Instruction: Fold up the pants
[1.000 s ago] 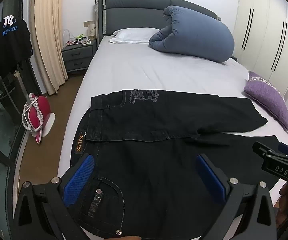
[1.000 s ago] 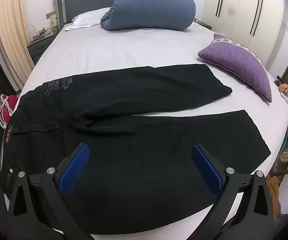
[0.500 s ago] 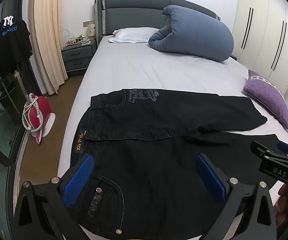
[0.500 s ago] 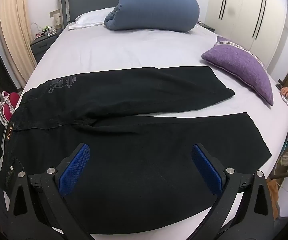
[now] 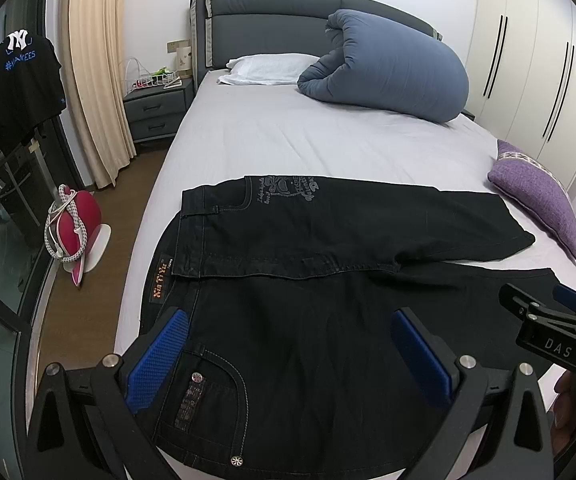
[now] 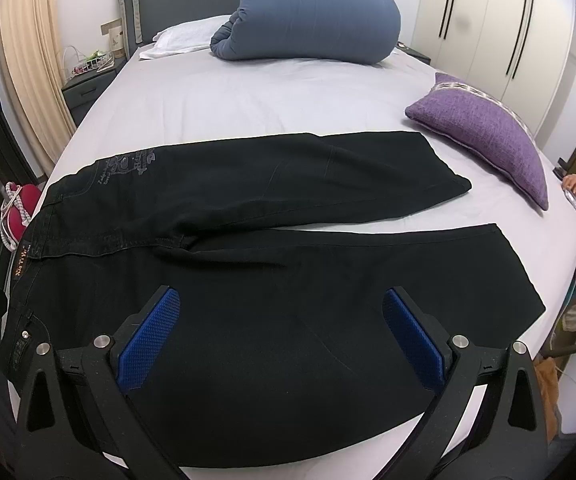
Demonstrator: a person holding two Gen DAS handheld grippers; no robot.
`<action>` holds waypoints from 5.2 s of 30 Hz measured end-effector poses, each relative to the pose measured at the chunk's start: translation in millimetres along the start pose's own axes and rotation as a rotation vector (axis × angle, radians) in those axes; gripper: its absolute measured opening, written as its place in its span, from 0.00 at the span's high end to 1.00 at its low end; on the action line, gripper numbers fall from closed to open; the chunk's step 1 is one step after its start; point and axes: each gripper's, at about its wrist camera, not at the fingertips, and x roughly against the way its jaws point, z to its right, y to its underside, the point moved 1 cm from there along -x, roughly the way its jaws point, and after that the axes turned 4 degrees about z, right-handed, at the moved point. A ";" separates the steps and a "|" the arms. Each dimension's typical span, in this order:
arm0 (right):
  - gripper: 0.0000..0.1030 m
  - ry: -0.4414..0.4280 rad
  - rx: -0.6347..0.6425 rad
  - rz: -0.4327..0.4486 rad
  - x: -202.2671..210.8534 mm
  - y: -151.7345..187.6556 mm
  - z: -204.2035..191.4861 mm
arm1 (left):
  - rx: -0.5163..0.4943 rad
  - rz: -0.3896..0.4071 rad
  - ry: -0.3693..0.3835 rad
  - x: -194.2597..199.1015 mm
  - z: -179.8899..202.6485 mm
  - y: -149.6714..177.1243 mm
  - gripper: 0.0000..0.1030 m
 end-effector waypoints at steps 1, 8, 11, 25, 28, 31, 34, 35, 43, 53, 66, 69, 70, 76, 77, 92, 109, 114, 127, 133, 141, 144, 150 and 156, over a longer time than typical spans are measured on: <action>0.00 0.002 0.000 0.001 -2.9 2.7 0.5 | 0.000 0.000 0.001 0.0 -0.1 0.1 0.00; 0.00 -0.001 -0.003 -0.001 -3.2 3.0 1.2 | 0.001 0.001 0.002 2.4 0.2 2.3 0.00; 0.00 -0.002 -0.002 -0.001 -3.7 3.1 0.6 | 0.001 -0.001 0.001 2.2 0.4 1.5 0.00; 0.00 -0.004 -0.001 -0.001 -4.3 4.8 -0.6 | 0.003 -0.002 0.002 1.9 -0.5 2.8 0.00; 0.00 -0.003 0.001 0.000 -4.4 5.7 -2.6 | 0.002 -0.003 0.001 1.9 -0.4 2.9 0.00; 0.00 -0.005 0.001 0.000 -4.5 5.7 -3.0 | 0.002 -0.003 0.002 1.8 -0.4 2.8 0.00; 0.00 -0.005 0.000 0.000 -4.4 5.7 -2.9 | 0.003 -0.003 0.002 1.8 -0.5 2.8 0.00; 0.00 -0.006 0.000 0.000 -4.4 5.9 -3.3 | 0.003 -0.004 0.002 1.8 -0.4 3.1 0.00; 0.00 -0.007 0.000 -0.002 -5.0 6.3 -4.5 | 0.002 -0.004 0.001 1.7 -0.3 2.7 0.00; 0.00 -0.009 0.003 -0.003 -5.6 6.4 -7.0 | 0.003 -0.005 0.001 1.5 -0.3 2.7 0.00; 0.00 -0.015 0.011 -0.011 -10.5 3.6 -7.7 | 0.004 -0.008 0.001 1.0 -1.0 5.5 0.00; 0.00 -0.016 0.013 -0.013 -12.7 2.5 -8.1 | 0.006 -0.009 0.002 1.2 -1.3 6.6 0.00; 0.00 -0.016 0.015 -0.013 -13.3 2.6 -8.8 | 0.006 -0.010 0.002 0.8 -1.8 7.9 0.00; 0.00 -0.032 0.016 -0.014 -17.4 1.7 -10.1 | 0.010 -0.027 0.008 -6.3 -2.9 11.3 0.00; 0.00 -0.041 0.015 -0.012 -18.3 1.3 -9.8 | 0.011 -0.031 0.010 -8.1 -3.7 11.1 0.00; 0.00 -0.283 0.128 0.065 -41.9 -38.2 -23.0 | -0.028 -0.108 0.161 -75.1 -35.6 -45.0 0.00; 0.37 -0.560 0.456 0.033 -177.1 -192.8 -42.6 | -0.412 -0.377 0.222 -273.2 -60.7 -150.6 0.01; 0.38 -0.624 0.504 -0.020 -217.9 -208.3 -58.0 | -0.444 -0.500 0.287 -319.5 -64.9 -144.6 0.16; 0.56 -0.693 0.692 -0.131 -255.2 -204.2 -114.1 | -0.441 -0.600 0.389 -329.5 -79.2 -157.0 0.73; 0.61 -0.676 0.773 -0.174 -272.2 -212.6 -145.2 | -0.496 -0.484 0.345 -299.1 -76.1 -151.4 0.92; 0.66 -0.633 0.867 -0.231 -294.5 -211.2 -173.4 | -0.582 -0.230 0.267 -219.8 -86.5 -140.0 0.93; 0.66 -0.625 0.888 -0.261 -304.4 -207.5 -189.8 | -0.601 -0.180 0.252 -197.1 -69.2 -118.4 0.93; 0.66 -0.620 0.932 -0.302 -322.9 -201.6 -213.2 | -0.599 -0.153 0.248 -189.3 -64.7 -111.3 0.93; 0.83 -0.641 0.941 -0.314 -322.3 -198.1 -230.6 | -0.594 -0.153 0.255 -197.0 -62.1 -118.3 0.93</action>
